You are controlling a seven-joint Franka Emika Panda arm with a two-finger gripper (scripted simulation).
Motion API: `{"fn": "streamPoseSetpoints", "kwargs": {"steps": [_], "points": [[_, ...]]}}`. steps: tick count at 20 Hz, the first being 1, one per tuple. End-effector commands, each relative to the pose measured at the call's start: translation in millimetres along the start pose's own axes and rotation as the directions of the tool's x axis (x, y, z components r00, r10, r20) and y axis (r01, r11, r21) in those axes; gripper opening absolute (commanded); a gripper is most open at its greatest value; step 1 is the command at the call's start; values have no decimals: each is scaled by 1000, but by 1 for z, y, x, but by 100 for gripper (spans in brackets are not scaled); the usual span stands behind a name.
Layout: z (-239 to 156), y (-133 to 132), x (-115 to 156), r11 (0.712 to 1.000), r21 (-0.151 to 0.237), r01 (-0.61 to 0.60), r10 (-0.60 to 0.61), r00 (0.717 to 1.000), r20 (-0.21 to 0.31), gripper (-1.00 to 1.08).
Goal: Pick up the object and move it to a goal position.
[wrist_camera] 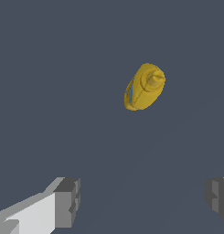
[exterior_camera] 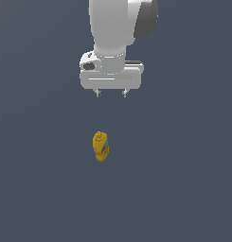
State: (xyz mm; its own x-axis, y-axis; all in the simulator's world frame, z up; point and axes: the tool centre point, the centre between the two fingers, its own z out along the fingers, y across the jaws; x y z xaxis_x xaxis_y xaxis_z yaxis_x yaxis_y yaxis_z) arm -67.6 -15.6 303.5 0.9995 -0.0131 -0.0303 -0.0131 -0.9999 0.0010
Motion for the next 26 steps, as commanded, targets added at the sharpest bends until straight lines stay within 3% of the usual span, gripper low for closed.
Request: {"fn": "streamPoseSetpoints", "kwargs": {"steps": [1,14,26], "points": [[0,0,0,1000,0,0,0,1000,0,100],[-16,-5,8,999,-4,52,-52,998,-48,100],[6,8,39,998,5,-55,55,998,-42,100]]}}
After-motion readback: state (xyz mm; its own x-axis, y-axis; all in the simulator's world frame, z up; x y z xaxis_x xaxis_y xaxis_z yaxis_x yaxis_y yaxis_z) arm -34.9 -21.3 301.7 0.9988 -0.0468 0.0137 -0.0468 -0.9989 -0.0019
